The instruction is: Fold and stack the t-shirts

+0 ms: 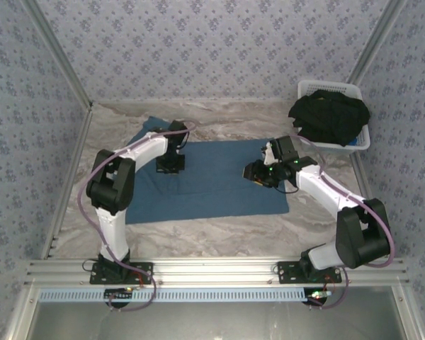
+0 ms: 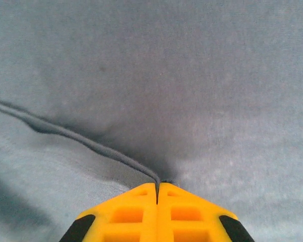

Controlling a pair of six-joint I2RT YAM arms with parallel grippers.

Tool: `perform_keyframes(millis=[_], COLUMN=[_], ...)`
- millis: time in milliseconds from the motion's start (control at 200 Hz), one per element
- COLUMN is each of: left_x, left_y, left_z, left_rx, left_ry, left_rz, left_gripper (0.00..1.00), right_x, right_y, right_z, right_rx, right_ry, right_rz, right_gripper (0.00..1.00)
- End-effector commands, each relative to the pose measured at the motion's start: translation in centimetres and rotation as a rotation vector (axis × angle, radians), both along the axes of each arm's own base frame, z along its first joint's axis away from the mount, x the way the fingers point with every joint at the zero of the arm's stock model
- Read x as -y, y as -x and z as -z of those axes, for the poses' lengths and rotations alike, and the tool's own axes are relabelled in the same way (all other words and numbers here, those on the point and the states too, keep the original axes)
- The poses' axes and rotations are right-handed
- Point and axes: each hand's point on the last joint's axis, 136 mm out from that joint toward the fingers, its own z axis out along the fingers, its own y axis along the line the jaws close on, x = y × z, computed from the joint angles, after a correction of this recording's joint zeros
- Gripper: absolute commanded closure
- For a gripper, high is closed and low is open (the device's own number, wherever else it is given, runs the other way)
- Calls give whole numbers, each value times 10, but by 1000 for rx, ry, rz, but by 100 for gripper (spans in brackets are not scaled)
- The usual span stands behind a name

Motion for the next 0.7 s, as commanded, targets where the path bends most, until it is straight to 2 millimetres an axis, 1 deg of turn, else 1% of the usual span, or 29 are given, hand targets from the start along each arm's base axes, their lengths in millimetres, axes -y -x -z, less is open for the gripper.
perform_keyframes(millis=[0, 65, 140, 265, 285, 350, 405, 460, 500, 520, 590, 650, 695], left_x=[6, 11, 12, 17, 18, 16, 9, 1, -5, -9, -23, -36, -43], left_y=[3, 4, 4, 4, 4, 4, 4, 4, 6, 8, 18, 33, 45], left_z=[-25, -28, -29, -24, -23, -21, -27, -38, -49, -53, -64, -60, -52], left_rx=[56, 66, 71, 68, 66, 60, 79, 112, 139, 148, 152, 117, 79], left_ry=[49, 78, 87, 116, 116, 102, 73, 49, 41, 36, 43, 84, 133], left_rz=[24, 40, 49, 64, 65, 60, 39, 3, -24, -40, -123, -200, -260], left_gripper=[100, 100, 100, 100, 96, 68, 52, 41, 38, 35, 35, 38, 43], right_x=[1, 1, 2, 1, 2, 4, 10, 22, 35, 41, 61, 78, 88], right_y=[3, 4, 4, 4, 4, 5, 7, 9, 10, 11, 11, 14, 16], right_z=[2, 3, 6, 9, 10, 14, 17, 20, 23, 24, 27, 35, 42], right_rx=[-16, -23, -29, -35, -38, -48, -60, -71, -73, -67, -80, -111, -144], right_ry=[-12, -11, -8, -4, -1, 13, 44, 99, 144, 161, 181, 215, 227], right_rz=[9, 9, 9, 6, 9, 12, 29, 64, 107, 125, 219, 285, 319], right_gripper=[56, 57, 57, 57, 57, 55, 55, 55, 55, 55, 56, 58, 60])
